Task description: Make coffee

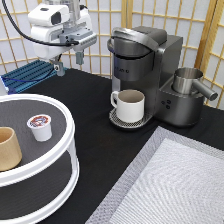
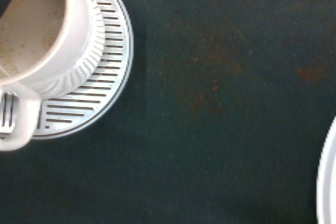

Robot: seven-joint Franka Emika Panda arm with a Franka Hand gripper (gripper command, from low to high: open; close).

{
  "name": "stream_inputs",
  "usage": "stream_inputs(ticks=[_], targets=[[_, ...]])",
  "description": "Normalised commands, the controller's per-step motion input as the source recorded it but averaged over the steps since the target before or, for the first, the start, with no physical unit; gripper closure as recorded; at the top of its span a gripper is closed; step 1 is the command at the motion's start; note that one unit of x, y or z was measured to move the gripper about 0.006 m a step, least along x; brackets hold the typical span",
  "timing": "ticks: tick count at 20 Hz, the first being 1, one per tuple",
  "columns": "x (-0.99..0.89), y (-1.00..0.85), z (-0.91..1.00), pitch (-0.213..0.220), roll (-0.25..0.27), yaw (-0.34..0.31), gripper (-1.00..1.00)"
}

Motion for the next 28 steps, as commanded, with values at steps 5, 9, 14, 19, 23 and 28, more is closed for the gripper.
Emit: stream_inputs(ticks=[5, 9, 14, 19, 23, 28], targets=[[0.20, 0.00, 0.08, 0.046, 0.001, 0.000, -1.00], [0.12, -0.01, 0.06, 0.035, 0.009, 0.000, -1.00], [0.55, -0.02, 0.42, 0.074, 0.019, -0.021, -1.00], [0.85, -0.05, 0.70, 0.148, 0.095, -0.033, -1.00], [0.90, 0.00, 0.68, 0.153, 0.064, -0.036, -1.00], [0.93, 0.00, 0.66, 0.177, 0.060, -0.014, -1.00]])
